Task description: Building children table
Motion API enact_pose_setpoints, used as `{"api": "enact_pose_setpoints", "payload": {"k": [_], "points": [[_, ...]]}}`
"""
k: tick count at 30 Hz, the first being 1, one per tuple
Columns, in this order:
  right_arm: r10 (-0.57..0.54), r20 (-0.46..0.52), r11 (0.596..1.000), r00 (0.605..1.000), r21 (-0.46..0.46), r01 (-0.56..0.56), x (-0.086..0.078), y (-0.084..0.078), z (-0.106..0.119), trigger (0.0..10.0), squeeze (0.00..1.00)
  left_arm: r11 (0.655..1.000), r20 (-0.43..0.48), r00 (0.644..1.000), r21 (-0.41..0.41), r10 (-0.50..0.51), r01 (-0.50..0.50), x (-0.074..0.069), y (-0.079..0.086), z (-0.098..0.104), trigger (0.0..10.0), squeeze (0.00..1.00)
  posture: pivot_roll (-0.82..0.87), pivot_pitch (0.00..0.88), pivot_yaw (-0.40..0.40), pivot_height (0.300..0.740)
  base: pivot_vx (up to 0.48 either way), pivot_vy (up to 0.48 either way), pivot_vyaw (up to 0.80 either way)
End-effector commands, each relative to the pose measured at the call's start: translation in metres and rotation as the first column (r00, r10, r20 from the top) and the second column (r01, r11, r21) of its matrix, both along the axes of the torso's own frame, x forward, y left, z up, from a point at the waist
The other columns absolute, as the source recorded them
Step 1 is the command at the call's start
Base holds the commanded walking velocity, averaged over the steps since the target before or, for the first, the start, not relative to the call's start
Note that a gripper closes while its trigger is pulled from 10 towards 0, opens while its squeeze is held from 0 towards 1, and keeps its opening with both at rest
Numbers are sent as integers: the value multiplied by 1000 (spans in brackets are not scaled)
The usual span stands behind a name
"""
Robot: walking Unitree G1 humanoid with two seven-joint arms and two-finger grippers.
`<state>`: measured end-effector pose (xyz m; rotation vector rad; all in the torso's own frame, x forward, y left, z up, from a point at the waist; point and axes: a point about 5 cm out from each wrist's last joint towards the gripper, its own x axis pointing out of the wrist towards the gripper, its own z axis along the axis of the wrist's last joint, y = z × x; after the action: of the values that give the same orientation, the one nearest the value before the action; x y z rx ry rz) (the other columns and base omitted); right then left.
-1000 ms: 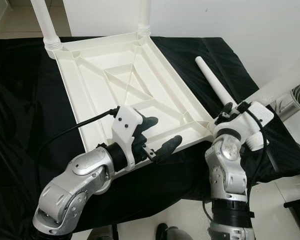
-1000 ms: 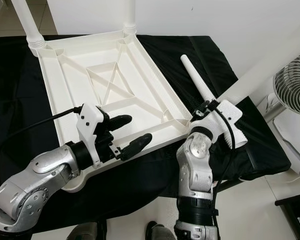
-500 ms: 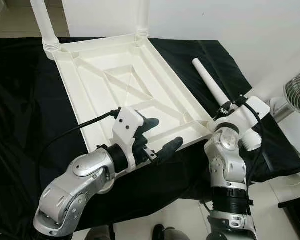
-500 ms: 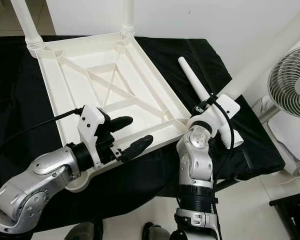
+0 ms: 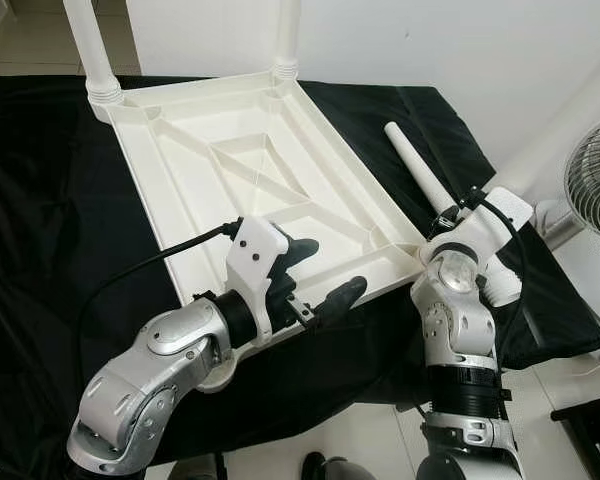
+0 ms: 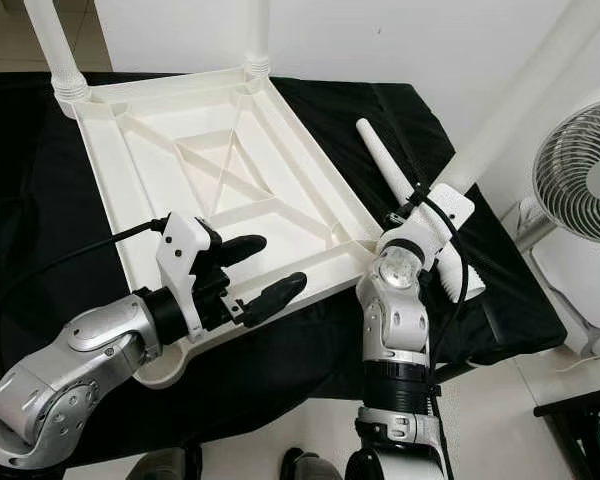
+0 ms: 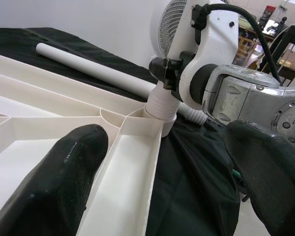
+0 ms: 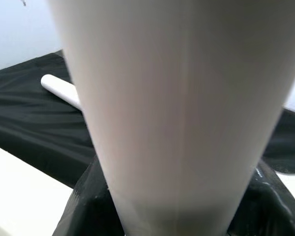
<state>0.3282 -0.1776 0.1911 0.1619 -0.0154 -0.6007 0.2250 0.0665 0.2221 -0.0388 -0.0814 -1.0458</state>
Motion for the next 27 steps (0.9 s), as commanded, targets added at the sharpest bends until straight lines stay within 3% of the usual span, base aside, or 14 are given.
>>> {"api": "enact_pose_setpoints", "payload": {"k": [1, 17, 18, 22, 27], "points": [[-6, -266, 1000, 964, 7, 8, -6, -7, -51, 10000, 0, 1000, 10, 1000, -10, 12, -12, -4, -3, 2, 10000, 0, 80, 202, -76, 740, 0, 0, 0], [-4, -205, 1000, 979, -20, 0, -7, -12, -44, 10000, 0, 1000, 13, 1000, -18, 11, -11, -3, -4, 3, 10000, 0, 65, 204, -81, 740, 0, 0, 0], [35, -150, 999, 988, -7, -36, -7, -12, -40, 10000, 1000, 1000, 14, 1000, -20, 10, -9, -2, -5, 3, 10000, 0, 63, 203, -79, 740, 0, 0, 0], [110, -46, 994, 993, -14, -110, -8, -15, -29, 10000, 1000, 1000, 15, 1000, -24, 6, -6, -2, -6, 4, 10000, 0, 59, 202, -76, 740, 0, 0, 0], [129, -22, 991, 991, -27, -130, -8, -18, -26, 10000, 1000, 1000, 16, 1000, -25, 6, -6, -2, -6, 4, 10000, 0, 58, 202, -75, 740, 0, 0, 0]]}}
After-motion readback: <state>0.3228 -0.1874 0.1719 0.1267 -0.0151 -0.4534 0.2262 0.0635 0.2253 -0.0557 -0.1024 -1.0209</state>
